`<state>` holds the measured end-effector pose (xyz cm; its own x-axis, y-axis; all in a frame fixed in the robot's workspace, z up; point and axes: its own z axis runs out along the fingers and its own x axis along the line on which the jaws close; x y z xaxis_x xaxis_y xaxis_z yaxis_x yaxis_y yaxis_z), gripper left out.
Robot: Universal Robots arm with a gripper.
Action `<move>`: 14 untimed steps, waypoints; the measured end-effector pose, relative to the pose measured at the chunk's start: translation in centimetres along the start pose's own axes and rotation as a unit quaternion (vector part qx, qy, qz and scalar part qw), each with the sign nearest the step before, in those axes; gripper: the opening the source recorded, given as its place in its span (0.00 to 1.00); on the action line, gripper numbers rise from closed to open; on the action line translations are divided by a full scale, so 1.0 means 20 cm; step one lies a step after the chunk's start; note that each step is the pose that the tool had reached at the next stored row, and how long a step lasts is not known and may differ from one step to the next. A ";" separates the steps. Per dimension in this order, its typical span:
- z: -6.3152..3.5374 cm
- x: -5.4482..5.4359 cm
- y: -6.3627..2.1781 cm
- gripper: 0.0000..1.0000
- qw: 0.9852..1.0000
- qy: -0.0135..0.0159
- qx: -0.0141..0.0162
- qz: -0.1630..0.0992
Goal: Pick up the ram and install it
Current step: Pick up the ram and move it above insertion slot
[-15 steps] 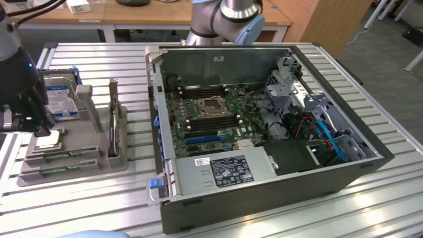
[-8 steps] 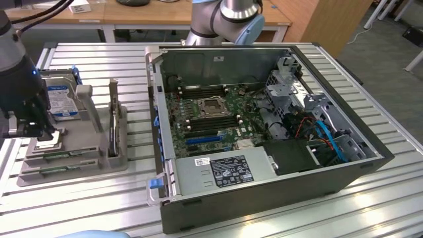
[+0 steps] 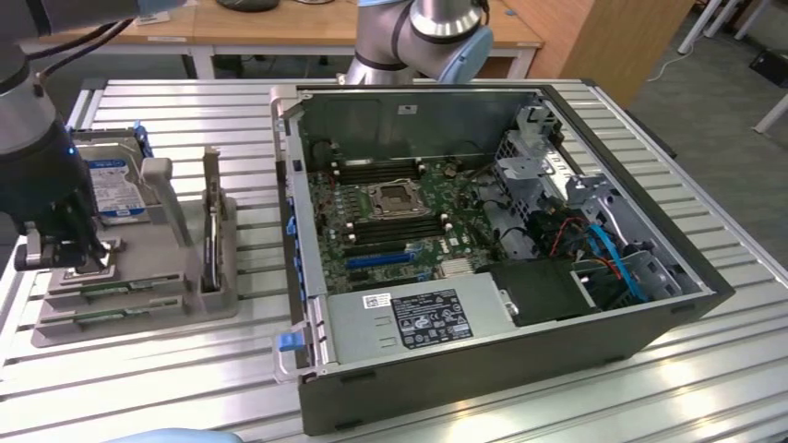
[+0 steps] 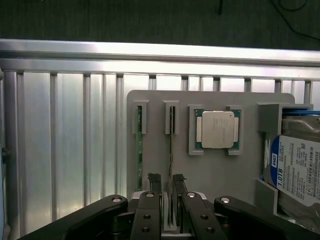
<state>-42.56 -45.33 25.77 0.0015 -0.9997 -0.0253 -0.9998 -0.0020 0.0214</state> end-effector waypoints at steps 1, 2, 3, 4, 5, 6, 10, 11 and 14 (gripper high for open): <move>0.003 0.01 0.000 0.24 1.000 0.000 0.000 -0.001; 0.005 0.02 0.000 0.24 1.000 0.000 0.000 -0.001; 0.005 0.03 0.000 0.24 1.000 0.000 0.000 -0.002; 0.006 0.05 0.000 0.24 1.000 0.000 0.000 -0.002; 0.007 0.06 0.000 0.24 1.000 0.000 0.000 -0.003; 0.008 0.07 0.000 0.24 1.000 0.000 0.000 -0.003; 0.021 0.10 -0.001 0.24 1.000 0.000 0.000 -0.007; 0.026 0.10 -0.001 0.24 1.000 0.000 0.000 -0.007; 0.044 0.12 -0.001 0.24 1.000 0.000 0.000 -0.011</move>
<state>-42.55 -47.66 24.82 0.0226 -0.9994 -0.0253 -0.9995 -0.0232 0.0211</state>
